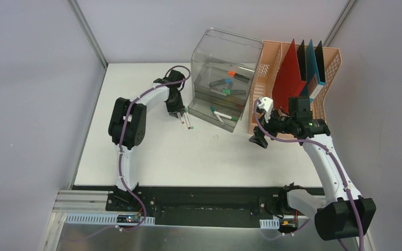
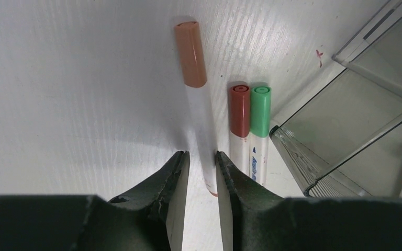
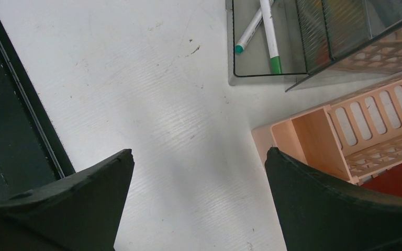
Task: Organize the desk
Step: Pick up the stationery from the center of the board.
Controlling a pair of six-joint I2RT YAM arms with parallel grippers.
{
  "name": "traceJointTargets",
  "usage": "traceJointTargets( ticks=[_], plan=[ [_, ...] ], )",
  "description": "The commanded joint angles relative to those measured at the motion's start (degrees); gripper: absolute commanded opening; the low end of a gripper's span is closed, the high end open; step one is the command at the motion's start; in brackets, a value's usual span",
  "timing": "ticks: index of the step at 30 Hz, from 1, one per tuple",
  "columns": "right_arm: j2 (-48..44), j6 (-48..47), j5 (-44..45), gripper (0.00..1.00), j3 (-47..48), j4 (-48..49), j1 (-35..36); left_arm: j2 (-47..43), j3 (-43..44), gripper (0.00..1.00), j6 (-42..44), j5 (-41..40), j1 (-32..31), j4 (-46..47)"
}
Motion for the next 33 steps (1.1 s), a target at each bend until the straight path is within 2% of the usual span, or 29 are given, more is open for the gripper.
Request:
traceJointTargets(
  ticks=[1,12,16,20,25,33],
  plan=[
    [0.1,-1.5,-1.6,1.0,0.6,0.3,-0.3,1.0,2.1,0.26,3.1,-2.1,0.2,-3.7],
    [0.5,-1.6,-1.9,1.0,0.6,0.1,-0.3,1.7,0.9,0.27,8.3,-11.9,-1.3,-8.4],
    [0.5,-1.6,-1.9,1.0,0.6,0.1,-0.3,1.1,-0.8,0.22,9.0,-15.8,-1.4,-9.2],
    [0.7,-1.8,-2.1,1.0,0.6,0.0,-0.3,0.7,-2.4,0.1,9.4,-15.1,-1.4,-9.1],
    [0.7,-1.7,-2.4,0.99,0.7,-0.2,-0.3,-2.2,-6.4,0.01,9.4,-14.7,-1.4,-6.2],
    [0.3,0.4,-8.8,1.0,1.2,-1.0,-0.3,-16.4,-20.6,0.0,9.0,-10.5,-1.4,3.7]
  ],
)
